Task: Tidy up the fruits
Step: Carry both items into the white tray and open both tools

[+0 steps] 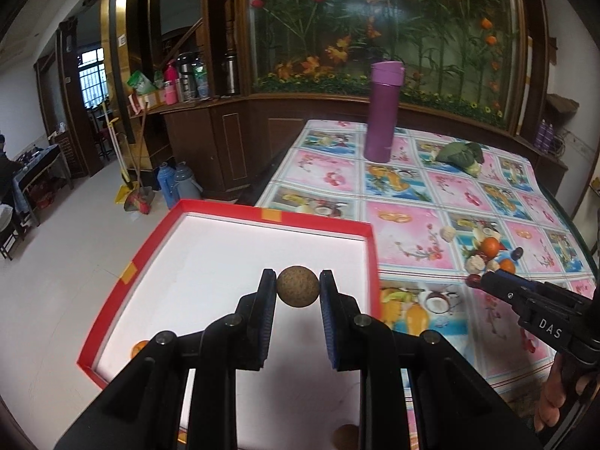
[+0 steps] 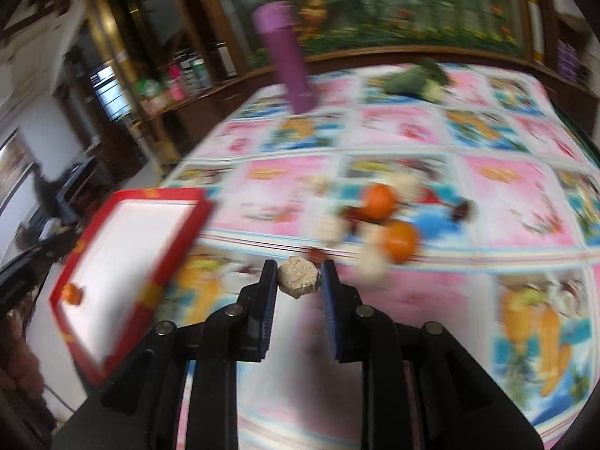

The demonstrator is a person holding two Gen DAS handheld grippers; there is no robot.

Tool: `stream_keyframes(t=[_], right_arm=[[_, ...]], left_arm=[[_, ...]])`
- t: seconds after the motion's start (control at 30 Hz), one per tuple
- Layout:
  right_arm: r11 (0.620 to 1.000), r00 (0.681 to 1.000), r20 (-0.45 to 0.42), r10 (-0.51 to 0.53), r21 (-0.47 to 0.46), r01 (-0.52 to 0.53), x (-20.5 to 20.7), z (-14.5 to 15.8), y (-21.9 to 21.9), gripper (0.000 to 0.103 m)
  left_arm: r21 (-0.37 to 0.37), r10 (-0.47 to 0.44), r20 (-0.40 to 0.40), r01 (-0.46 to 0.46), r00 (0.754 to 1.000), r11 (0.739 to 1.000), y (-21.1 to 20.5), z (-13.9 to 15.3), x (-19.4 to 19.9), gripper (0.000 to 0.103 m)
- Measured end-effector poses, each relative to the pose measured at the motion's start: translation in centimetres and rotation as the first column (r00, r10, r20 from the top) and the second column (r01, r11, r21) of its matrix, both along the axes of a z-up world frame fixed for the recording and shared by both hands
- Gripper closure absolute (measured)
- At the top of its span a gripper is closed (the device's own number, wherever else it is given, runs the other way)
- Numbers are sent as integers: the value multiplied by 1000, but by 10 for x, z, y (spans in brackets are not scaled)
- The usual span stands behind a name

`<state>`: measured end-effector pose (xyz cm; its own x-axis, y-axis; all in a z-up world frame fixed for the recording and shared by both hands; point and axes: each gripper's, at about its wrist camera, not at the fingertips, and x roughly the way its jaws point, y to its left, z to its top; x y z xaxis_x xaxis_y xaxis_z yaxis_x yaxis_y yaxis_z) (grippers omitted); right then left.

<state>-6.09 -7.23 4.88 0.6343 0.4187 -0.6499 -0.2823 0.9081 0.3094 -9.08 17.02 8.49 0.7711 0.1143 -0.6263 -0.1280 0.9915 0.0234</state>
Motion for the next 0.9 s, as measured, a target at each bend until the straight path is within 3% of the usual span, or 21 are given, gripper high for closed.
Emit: stream_keyframes(t=[0.17, 0.4, 0.67, 0.9], right_arm=[[991, 991, 26, 131, 26, -132, -1, 23, 65, 77], [974, 973, 18, 228, 5, -228, 1, 24, 133, 77], [964, 962, -61, 265, -20, -266, 18, 7, 176, 77], [954, 949, -122, 290, -42, -297, 23, -10, 198, 77]], left_arm=[[-11, 44, -6, -44, 999, 999, 27, -6, -2, 81], [-18, 112, -49, -113, 993, 993, 68, -24, -4, 81], [-24, 156, -89, -159, 984, 987, 96, -39, 1, 81], [-8, 165, -131, -167, 978, 986, 96, -50, 16, 81]])
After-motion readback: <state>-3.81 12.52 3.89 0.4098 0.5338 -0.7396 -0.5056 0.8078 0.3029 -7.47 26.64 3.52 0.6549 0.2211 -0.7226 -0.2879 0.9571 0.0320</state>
